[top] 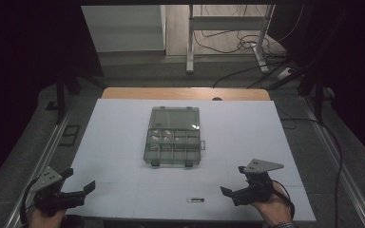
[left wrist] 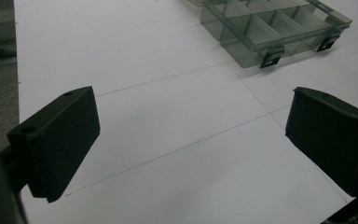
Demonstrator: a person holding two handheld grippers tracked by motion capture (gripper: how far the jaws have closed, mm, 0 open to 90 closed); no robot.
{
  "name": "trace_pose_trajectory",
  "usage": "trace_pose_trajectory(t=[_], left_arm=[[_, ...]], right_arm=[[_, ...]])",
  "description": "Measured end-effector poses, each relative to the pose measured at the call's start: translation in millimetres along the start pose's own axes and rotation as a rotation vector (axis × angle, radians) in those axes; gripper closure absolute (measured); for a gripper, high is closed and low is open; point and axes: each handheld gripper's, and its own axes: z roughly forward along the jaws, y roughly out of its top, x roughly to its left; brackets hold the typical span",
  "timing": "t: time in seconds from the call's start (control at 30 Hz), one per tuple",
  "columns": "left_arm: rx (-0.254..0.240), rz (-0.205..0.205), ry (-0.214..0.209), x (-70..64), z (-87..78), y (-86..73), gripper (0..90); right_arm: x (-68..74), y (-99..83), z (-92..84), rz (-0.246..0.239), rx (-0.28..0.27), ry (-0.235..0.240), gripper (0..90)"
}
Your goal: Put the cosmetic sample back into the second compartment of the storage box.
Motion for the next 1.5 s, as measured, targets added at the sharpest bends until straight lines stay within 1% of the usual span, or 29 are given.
trace_pose_trajectory(t=[0.2, 0.3, 0.47, 0.57, 0.63, 0.7, 0.8, 0.93, 1.0, 1.03, 1.07, 1.13, 1.27, 1.3, 1.5], left_arm=[[0.004, 0.0, 0.0, 0.0, 0.2, 0.2, 3.5], [0.005, 0.0, -0.001, 0.0, 0.3, 0.3, 3.5], [0.008, 0.002, 0.0, 0.1, 0.4, 0.4, 3.6], [0.009, 0.003, -0.001, 0.1, 0.5, 0.5, 3.6], [0.011, 0.004, -0.003, 0.1, 0.6, 0.5, 3.6], [0.011, 0.004, -0.003, 0.2, 0.8, 0.5, 3.6], [0.011, 0.0, -0.003, 0.3, 0.8, 0.6, 3.6], [0.009, -0.006, -0.004, 0.8, 0.8, 0.5, 3.6], [0.009, -0.006, -0.004, 0.7, 0.8, 0.5, 3.6], [0.009, -0.005, -0.004, 0.7, 0.8, 0.5, 3.6], [0.01, -0.005, -0.004, 0.6, 0.8, 0.6, 3.6], [0.01, -0.003, -0.005, 0.5, 0.9, 0.6, 3.5], [0.011, -0.003, -0.005, 0.6, 0.9, 0.6, 3.6], [0.01, -0.003, -0.006, 0.6, 0.9, 0.6, 3.6], [0.014, 0.003, -0.005, 0.3, 1.3, 0.8, 3.6]], right_arm=[[2.9, 0.8, 5.7, 0.012, 0.014, 0.007, 0.0], [4.7, 1.8, 8.5, 0.009, 0.018, 0.016, 0.0], [8.6, 3.8, 15.0, -0.007, 0.05, 0.01, 0.0], [11.0, 4.5, 20.3, -0.024, 0.071, 0.016, 0.0], [11.8, 4.9, 23.0, -0.021, 0.08, 0.016, 0.0], [12.3, 5.5, 25.8, -0.019, 0.094, 0.028, 0.0], [15.5, 6.4, 31.0, -0.027, 0.128, 0.02, 0.0], [20.2, 8.5, 34.4, -0.031, 0.146, 0.021, 0.0], [22.4, 9.5, 36.7, -0.037, 0.152, 0.032, 0.0], [24.0, 10.3, 38.8, -0.051, 0.161, 0.028, 0.0], [25.5, 10.8, 40.0, -0.049, 0.169, 0.028, 0.0], [28.9, 11.7, 43.3, -0.064, 0.187, 0.033, 0.0], [35.0, 14.4, 49.8, -0.087, 0.21, 0.02, 0.0], [35.8, 14.9, 51.5, -0.095, 0.213, 0.018, 0.5], [37.8, 18.1, 60.5, -0.093, 0.244, 0.025, 6.6]])
